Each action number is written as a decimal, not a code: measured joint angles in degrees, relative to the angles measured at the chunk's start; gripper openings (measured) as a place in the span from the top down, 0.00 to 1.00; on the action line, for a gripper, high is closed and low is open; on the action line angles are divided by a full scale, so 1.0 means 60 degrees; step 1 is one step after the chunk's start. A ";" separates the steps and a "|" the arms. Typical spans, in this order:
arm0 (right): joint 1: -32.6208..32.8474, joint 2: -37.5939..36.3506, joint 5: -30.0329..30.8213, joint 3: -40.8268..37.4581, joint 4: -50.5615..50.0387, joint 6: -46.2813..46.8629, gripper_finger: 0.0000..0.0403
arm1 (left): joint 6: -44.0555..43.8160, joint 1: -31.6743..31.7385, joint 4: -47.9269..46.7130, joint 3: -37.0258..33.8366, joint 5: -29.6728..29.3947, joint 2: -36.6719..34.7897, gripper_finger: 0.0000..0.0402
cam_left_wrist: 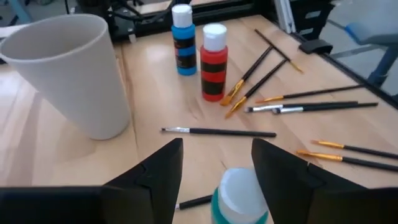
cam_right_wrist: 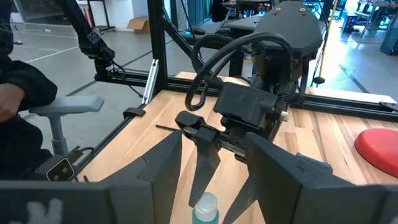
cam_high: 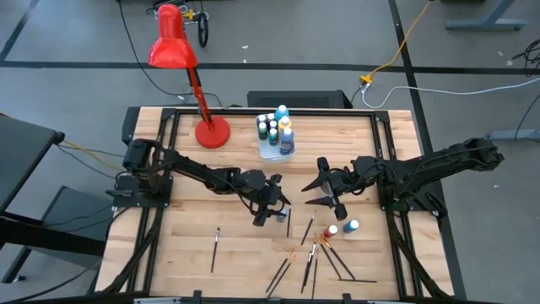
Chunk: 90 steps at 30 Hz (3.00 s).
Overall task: Pick & Place Paint Supplies
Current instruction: Put the small light green paint bottle into the white bin
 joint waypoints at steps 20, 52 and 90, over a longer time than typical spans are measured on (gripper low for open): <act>0.0000 0.0000 0.0000 0.0004 -0.0007 0.0130 0.56 | 0.0067 -0.0145 -0.1005 -0.0004 -0.0114 0.0011 0.49; 0.0000 0.0000 0.0003 0.0004 -0.0055 0.0277 0.56 | 0.0609 0.1365 -0.2589 0.0000 -0.5613 -0.3919 0.67; 0.0001 0.0001 0.0007 0.0004 -0.0131 0.0273 0.56 | -0.0483 0.4750 -0.1082 -0.0594 -0.4238 -0.0911 0.63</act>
